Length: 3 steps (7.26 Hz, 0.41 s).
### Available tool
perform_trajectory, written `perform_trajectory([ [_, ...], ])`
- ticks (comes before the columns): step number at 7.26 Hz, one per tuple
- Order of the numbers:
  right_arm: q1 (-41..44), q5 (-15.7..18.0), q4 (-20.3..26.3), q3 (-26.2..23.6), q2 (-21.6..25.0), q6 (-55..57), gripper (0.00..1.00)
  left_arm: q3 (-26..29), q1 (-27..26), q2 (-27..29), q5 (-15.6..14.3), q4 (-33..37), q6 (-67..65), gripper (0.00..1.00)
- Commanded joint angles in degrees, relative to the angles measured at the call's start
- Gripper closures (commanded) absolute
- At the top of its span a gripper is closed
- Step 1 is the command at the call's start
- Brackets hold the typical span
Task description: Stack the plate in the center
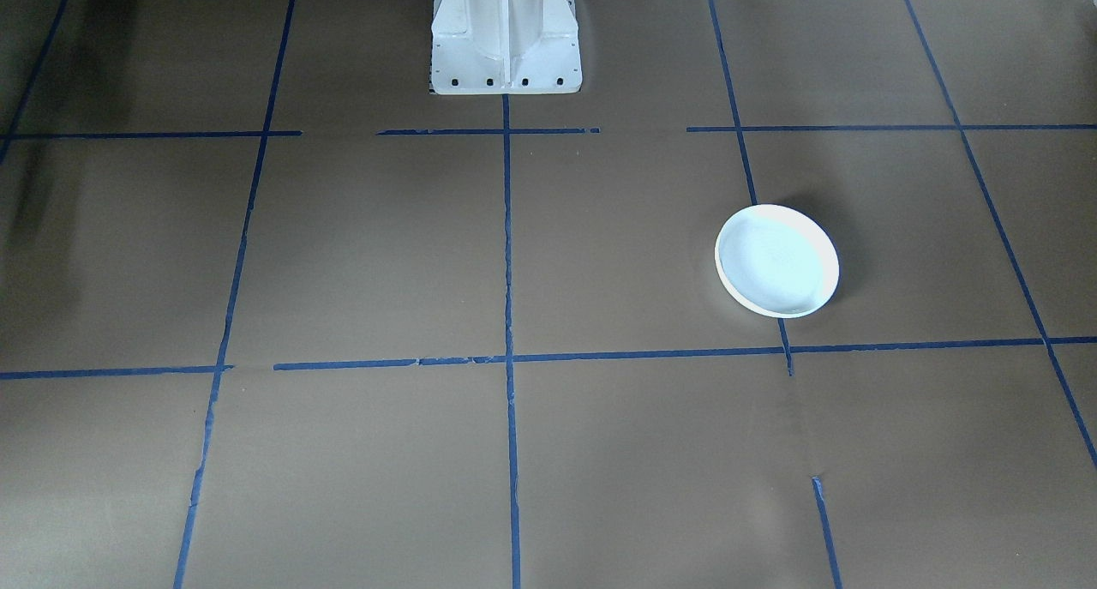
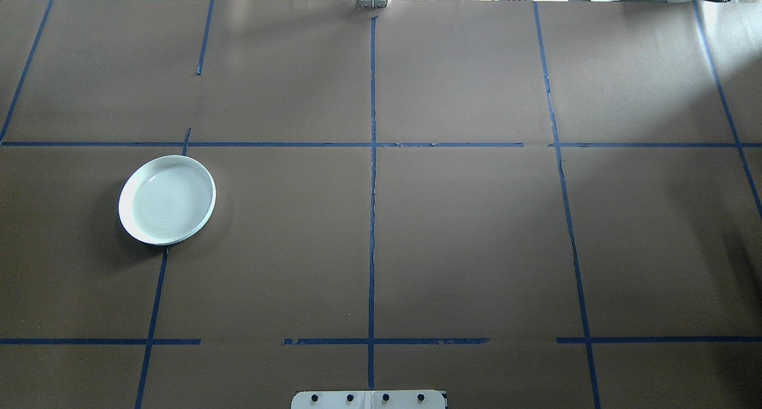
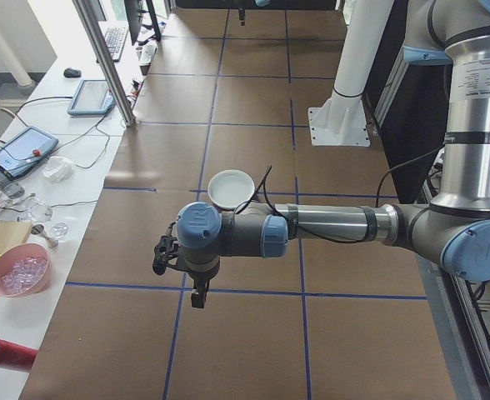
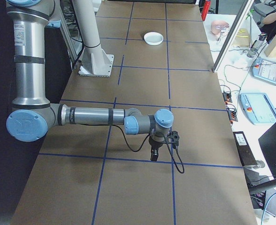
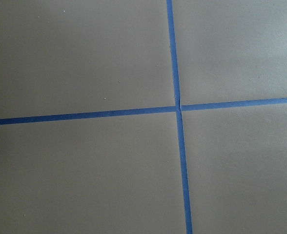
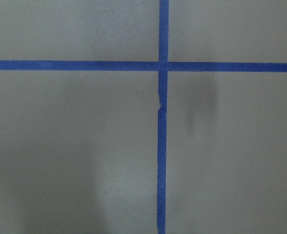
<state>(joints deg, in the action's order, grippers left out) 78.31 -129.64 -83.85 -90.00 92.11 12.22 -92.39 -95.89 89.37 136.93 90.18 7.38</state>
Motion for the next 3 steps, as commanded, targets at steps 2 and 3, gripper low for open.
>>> perform_trajectory([
  [2,0.0,0.0,0.0,0.0,0.0,0.0,0.0,-0.07,0.0,0.01,-0.09,0.0,0.0,0.0],
  [3,0.0,0.0,0.0,0.0,0.0,0.0,0.0,0.02,0.09,0.19,0.0,0.09,0.0,0.0],
])
